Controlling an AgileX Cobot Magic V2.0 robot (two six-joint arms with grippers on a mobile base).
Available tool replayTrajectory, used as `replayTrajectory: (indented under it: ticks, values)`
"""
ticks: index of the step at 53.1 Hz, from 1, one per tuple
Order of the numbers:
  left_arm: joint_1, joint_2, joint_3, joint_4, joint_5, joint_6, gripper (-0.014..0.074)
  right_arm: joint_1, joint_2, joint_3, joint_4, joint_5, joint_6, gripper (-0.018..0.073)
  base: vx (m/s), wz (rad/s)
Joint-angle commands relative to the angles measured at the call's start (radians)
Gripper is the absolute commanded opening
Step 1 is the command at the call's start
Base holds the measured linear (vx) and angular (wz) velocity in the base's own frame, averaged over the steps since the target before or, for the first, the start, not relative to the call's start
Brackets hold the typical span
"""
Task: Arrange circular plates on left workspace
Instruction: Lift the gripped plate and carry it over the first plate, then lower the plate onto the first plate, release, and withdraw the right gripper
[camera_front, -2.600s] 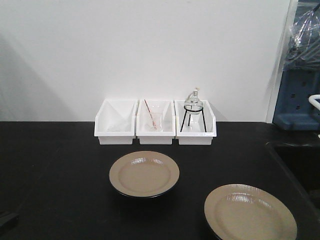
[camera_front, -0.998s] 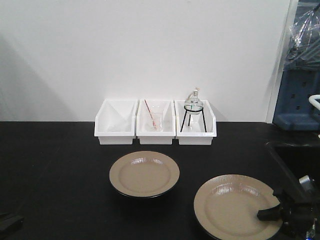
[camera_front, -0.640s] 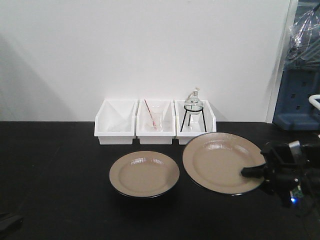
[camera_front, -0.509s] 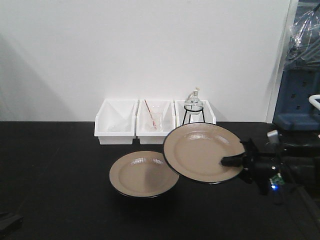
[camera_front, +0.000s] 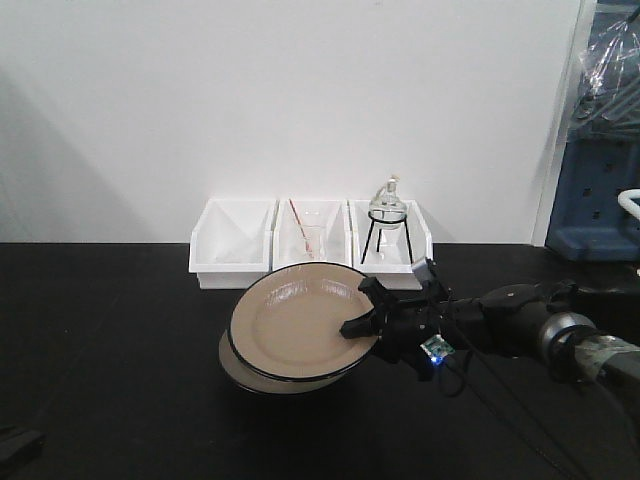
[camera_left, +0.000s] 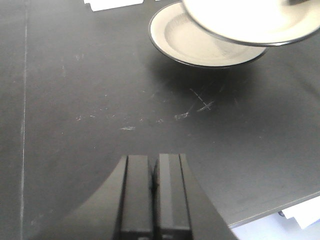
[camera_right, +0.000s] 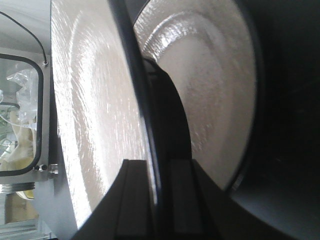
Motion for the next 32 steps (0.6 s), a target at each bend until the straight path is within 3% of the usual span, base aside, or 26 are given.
replayTrajectory:
  ticks: [1,32]
  values:
    - [-0.007,-0.017,-0.027,-0.025,-0.028,0.000,0.0000,0.001,-0.045,-0.092,0.081,-0.009,0.046,-0.0004,0.00,0.00]
    - [-0.007,-0.017,-0.027,-0.025,-0.034,-0.001,0.0000,0.044,0.111,-0.238,0.090,-0.038,0.106,-0.0003,0.00,0.00]
